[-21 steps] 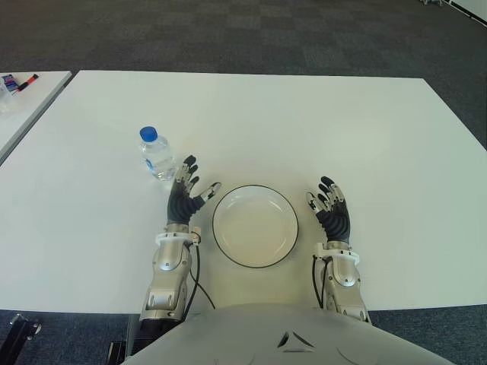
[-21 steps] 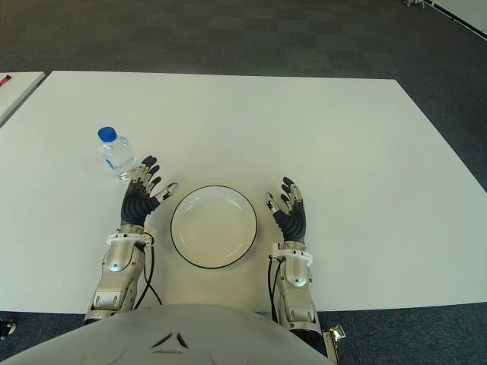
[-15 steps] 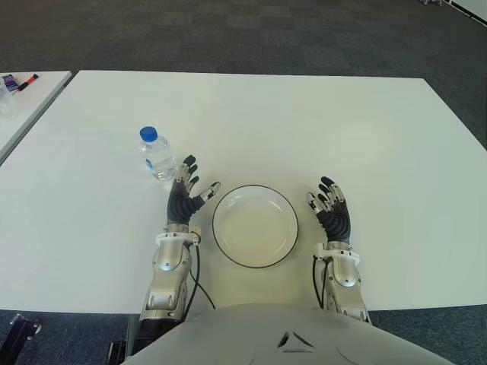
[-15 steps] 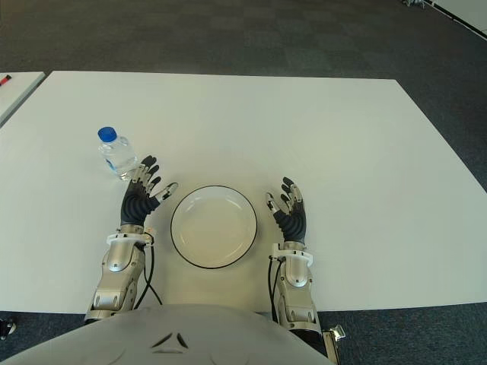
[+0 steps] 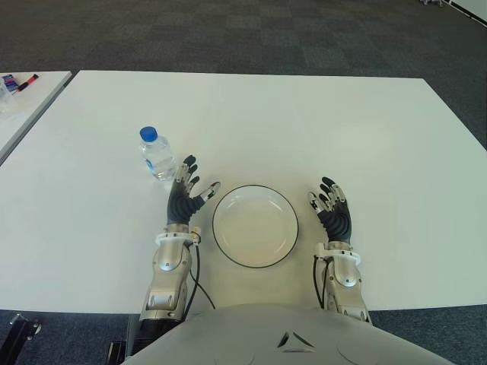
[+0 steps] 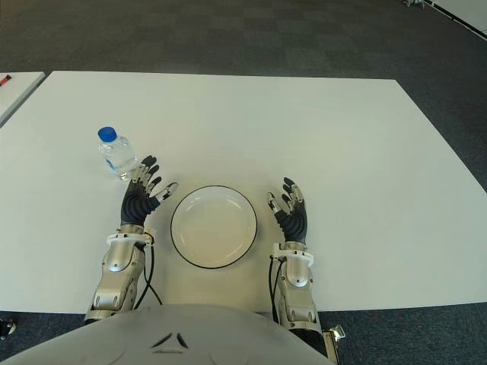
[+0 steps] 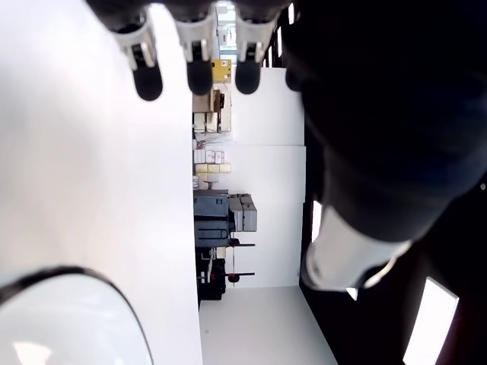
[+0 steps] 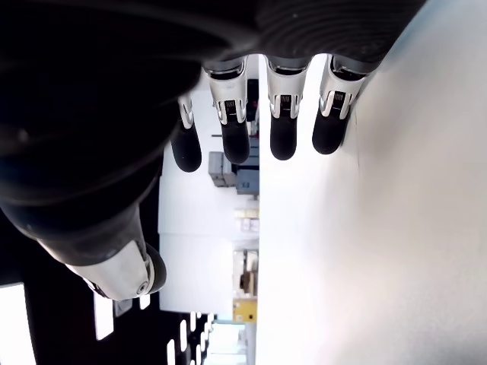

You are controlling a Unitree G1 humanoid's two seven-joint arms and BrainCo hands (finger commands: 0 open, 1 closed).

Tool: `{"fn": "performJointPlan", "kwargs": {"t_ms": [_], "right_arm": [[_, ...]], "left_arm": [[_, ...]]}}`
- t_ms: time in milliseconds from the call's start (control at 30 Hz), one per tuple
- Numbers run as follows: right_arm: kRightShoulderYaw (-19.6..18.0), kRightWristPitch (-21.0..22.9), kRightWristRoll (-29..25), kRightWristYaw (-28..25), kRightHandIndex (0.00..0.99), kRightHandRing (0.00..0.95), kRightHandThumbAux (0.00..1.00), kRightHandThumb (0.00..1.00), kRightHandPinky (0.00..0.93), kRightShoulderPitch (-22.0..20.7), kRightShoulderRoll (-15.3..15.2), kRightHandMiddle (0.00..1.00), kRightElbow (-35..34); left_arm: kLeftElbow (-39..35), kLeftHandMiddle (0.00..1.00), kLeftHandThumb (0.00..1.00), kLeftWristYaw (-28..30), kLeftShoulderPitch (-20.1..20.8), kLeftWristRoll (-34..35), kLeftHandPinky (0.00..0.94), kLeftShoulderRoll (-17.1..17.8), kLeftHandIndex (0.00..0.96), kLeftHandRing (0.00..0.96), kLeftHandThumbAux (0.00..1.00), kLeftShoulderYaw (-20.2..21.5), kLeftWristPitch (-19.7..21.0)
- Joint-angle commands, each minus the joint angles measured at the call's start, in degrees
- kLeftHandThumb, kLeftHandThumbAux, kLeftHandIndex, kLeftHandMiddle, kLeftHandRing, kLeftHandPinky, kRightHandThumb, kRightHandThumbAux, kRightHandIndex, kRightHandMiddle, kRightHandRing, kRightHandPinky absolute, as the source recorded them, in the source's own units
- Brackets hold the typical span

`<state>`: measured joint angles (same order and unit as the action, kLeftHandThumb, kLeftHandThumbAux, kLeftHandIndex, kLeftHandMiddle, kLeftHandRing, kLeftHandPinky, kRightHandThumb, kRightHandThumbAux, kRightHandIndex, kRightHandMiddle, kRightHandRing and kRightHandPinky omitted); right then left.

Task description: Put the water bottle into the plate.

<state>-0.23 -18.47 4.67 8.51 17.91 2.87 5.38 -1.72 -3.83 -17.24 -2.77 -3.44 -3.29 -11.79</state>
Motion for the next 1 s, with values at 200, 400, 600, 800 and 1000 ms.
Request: {"fn": "performJointPlan", "kwargs": {"t_ms": [200,400,600,800,1000], "right_arm": [[-0.15,0.70,-0.05,-0.06,0.160,0.103,0.683,0.436,0.118,0.10,0.10,0.137,0.84],[-0.17,0.70,0.16,0.07,0.155,0.107,0.691,0.431,0.118,0.04,0.05,0.143,0.93],[-0.27,0.55,-0.03,-0.02,0.154,0.109,0.697,0.430,0.120,-0.15,0.04,0.144,1.27],[-0.32,0.42,-0.25,-0.13,0.155,0.108,0.695,0.437,0.124,-0.45,0.15,0.140,1.77],[-0.35,0.19,-0.44,-0.21,0.157,0.109,0.689,0.444,0.129,-0.60,0.29,0.138,2.13]], "left_arm": [[0.89,0.073,0.184,-0.82,-0.43,-0.10,0.125,-0.98,0.070,0.069,0.849,-0.37,-0.12],[1.17,0.073,0.181,-0.95,-0.25,0.17,0.127,-1.17,0.074,0.071,0.851,-0.30,-0.37],[1.55,0.067,0.171,-1.28,0.00,-0.10,0.126,-1.14,0.074,0.069,0.853,-0.35,-0.81],[1.99,0.064,0.160,-1.77,0.35,-0.63,0.130,-1.03,0.074,0.068,0.850,-0.33,-1.61],[1.98,0.068,0.146,-2.07,0.60,-1.49,0.134,-0.58,0.072,0.071,0.824,-0.53,-1.91]]}}
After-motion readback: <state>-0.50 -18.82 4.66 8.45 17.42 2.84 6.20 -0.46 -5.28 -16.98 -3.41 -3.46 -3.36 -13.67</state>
